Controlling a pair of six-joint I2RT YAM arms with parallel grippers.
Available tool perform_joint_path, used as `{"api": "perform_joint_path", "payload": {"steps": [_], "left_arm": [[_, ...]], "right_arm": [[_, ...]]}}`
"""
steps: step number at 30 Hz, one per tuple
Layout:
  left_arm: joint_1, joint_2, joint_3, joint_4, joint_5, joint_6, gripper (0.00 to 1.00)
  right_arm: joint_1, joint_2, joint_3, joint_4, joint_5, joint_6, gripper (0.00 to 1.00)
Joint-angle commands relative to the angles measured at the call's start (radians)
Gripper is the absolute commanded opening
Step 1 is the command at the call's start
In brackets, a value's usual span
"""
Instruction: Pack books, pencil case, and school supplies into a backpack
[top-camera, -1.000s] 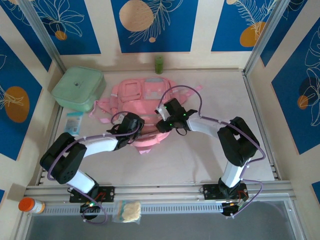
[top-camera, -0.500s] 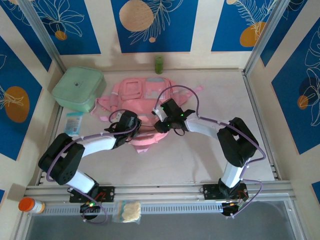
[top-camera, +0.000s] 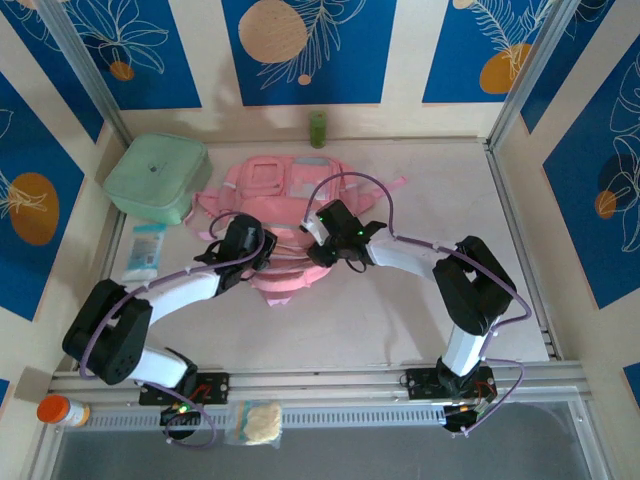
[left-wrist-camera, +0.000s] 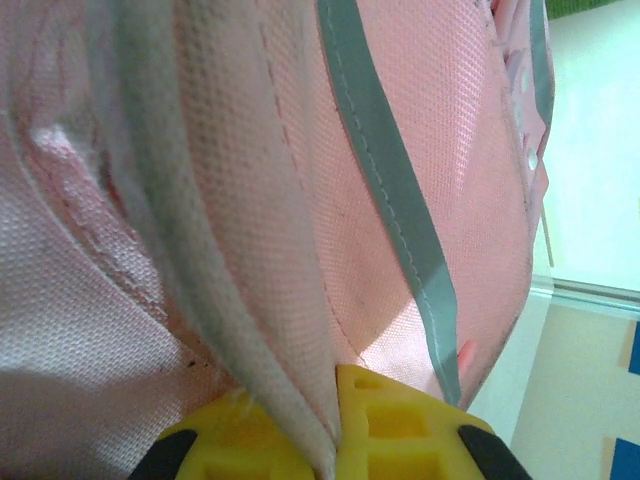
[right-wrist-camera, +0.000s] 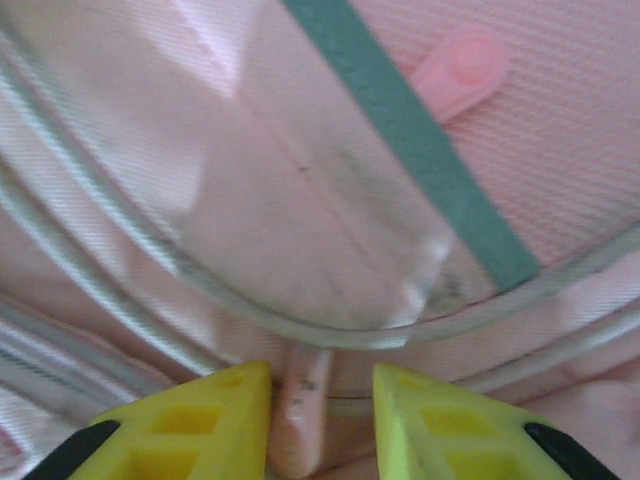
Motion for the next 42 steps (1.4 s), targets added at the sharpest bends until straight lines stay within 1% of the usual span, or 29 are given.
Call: {"api": "perform_joint_path", "payload": {"steps": [1,3,6,8,11,14,16,18,19,20,21,23,25,26,27,28,29,30,31,32,33,34,35,36,38,39,41,42], "left_arm": [[0.020,-0.066,0.013,-0.030,0.000,0.082,0.00],[0.027,-0.080,0.011,-0.051,0.012,0.108,0.00],[0.034,-0.089,0.014,-0.069,0.036,0.128,0.00],[0.039,-0.097,-0.001,-0.040,0.047,0.137,0.00],[0.052,-0.099,0.009,-0.046,0.077,0.154,0.00],[0.056,-0.097,0.023,-0.059,0.090,0.174,0.00],[0.058,-0.097,0.031,-0.070,0.097,0.188,0.00],[0.059,-0.096,0.039,-0.088,0.099,0.209,0.00],[0.061,-0.094,0.041,-0.094,0.107,0.222,0.04],[0.062,-0.091,0.040,-0.098,0.117,0.235,0.16],[0.063,-0.096,0.037,-0.105,0.130,0.252,0.25],[0.066,-0.123,0.018,-0.115,0.150,0.287,0.40],[0.075,-0.178,0.002,-0.168,0.145,0.344,0.56],[0.083,-0.209,-0.002,-0.206,0.129,0.383,0.64],[0.102,-0.244,-0.003,-0.265,0.096,0.444,0.72],[0.129,-0.279,0.007,-0.346,0.040,0.513,0.84],[0.157,-0.308,0.019,-0.424,-0.026,0.564,0.94],[0.196,-0.335,0.030,-0.488,-0.105,0.630,1.00],[0.221,-0.360,0.027,-0.508,-0.205,0.715,0.99],[0.237,-0.374,0.014,-0.497,-0.281,0.794,0.99],[0.255,-0.377,-0.018,-0.438,-0.361,0.897,0.99],[0.274,-0.373,-0.058,-0.358,-0.403,0.996,1.00],[0.290,-0.364,-0.087,-0.289,-0.423,1.063,0.99],[0.308,-0.344,-0.117,-0.209,-0.425,1.145,0.99],[0.328,-0.282,-0.164,-0.038,-0.434,1.253,0.99],[0.350,-0.247,-0.160,-0.003,-0.390,1.277,0.99],[0.363,-0.173,-0.179,0.138,-0.350,1.358,0.99],[0.363,-0.139,-0.193,0.226,-0.330,1.405,0.99]], "right_arm": [[-0.031,-0.031,0.023,0.001,0.036,0.021,0.29],[-0.052,-0.045,0.021,-0.002,0.029,0.040,0.26],[-0.090,-0.042,0.040,-0.024,0.012,0.077,0.25],[-0.096,-0.043,0.041,-0.021,0.018,0.081,0.24],[-0.105,-0.045,0.047,-0.020,0.023,0.090,0.23],[-0.124,-0.042,0.074,-0.048,-0.019,0.117,0.23],[-0.113,-0.076,0.049,-0.039,-0.047,0.098,0.26],[-0.108,-0.127,0.018,-0.030,-0.069,0.105,0.31],[-0.113,-0.159,0.004,-0.034,-0.081,0.123,0.35],[-0.118,-0.181,-0.007,-0.043,-0.084,0.139,0.38],[-0.129,-0.215,-0.022,-0.057,-0.072,0.162,0.42],[-0.163,-0.285,-0.055,-0.081,-0.041,0.219,0.49],[-0.234,-0.365,-0.107,-0.093,-0.007,0.296,0.55],[-0.265,-0.402,-0.137,-0.088,0.033,0.330,0.58],[-0.306,-0.445,-0.175,-0.076,0.083,0.359,0.60],[-0.340,-0.487,-0.224,-0.052,0.146,0.378,0.61],[-0.364,-0.520,-0.262,-0.036,0.220,0.396,0.62],[-0.394,-0.551,-0.303,-0.023,0.311,0.418,0.65],[-0.425,-0.575,-0.336,-0.015,0.397,0.441,0.69],[-0.456,-0.592,-0.370,-0.003,0.446,0.458,0.72],[-0.495,-0.605,-0.409,0.029,0.458,0.462,0.80],[-0.543,-0.609,-0.449,0.088,0.435,0.457,0.96],[-0.574,-0.608,-0.484,0.139,0.406,0.439,0.99],[-0.602,-0.597,-0.522,0.223,0.387,0.416,0.99],[-0.633,-0.565,-0.576,0.351,0.379,0.386,0.99],[-0.638,-0.545,-0.607,0.440,0.364,0.352,0.99],[-0.659,-0.496,-0.658,0.612,0.286,0.302,0.99],[-0.673,-0.463,-0.678,0.692,0.216,0.277,0.99]]}}
